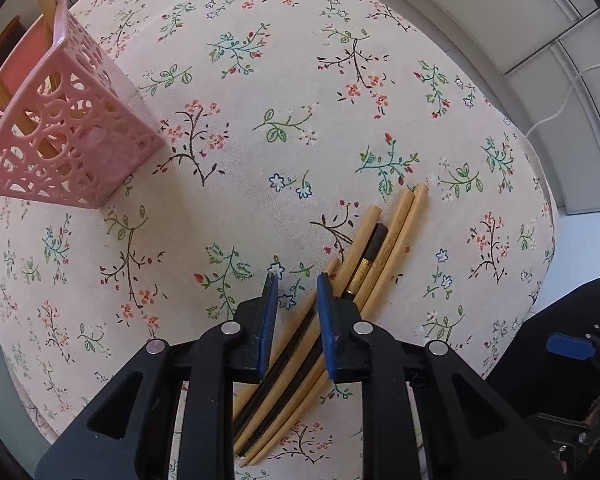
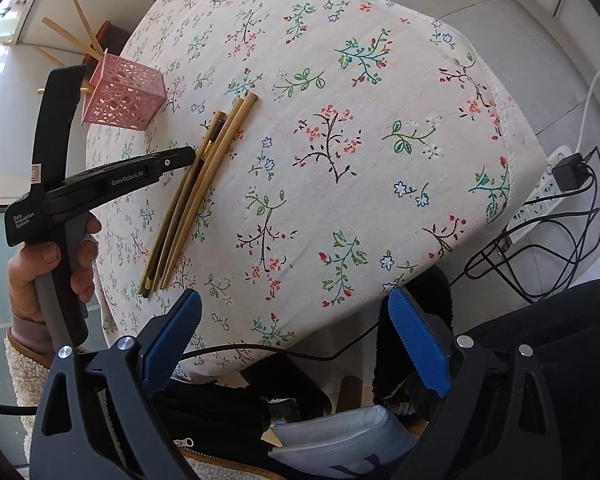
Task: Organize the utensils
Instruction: 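Grasp a bamboo chopstick with the left gripper while the right gripper approaches the pile, then lift the chopstick with the left gripper while the right gripper grasps another chopstick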
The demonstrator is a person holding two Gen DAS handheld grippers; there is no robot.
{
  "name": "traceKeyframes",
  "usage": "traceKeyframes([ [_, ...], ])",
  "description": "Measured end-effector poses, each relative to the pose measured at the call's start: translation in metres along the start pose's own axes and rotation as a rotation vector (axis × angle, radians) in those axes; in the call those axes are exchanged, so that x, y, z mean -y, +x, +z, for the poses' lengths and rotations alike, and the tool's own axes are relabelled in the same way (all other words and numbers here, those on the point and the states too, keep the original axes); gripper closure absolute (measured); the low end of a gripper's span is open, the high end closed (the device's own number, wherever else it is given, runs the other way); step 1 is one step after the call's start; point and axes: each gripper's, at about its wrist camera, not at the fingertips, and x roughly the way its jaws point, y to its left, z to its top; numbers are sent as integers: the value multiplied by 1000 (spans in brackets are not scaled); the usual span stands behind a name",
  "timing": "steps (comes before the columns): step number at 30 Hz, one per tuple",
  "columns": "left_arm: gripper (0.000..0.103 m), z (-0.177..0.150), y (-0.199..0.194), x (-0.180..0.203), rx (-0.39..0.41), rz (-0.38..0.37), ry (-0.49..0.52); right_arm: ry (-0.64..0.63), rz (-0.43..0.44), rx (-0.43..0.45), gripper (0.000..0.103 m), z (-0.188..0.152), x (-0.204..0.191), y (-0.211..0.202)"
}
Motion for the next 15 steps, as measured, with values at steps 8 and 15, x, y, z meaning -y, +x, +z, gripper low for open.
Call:
traceKeyframes([
  [8,87,-2,15,7,-7,26,14,-9,-72,97,11,19,-14,-8],
  [15,96,-2,20,-1,67,66,-18,91,-133,208,11,61,-20,12],
])
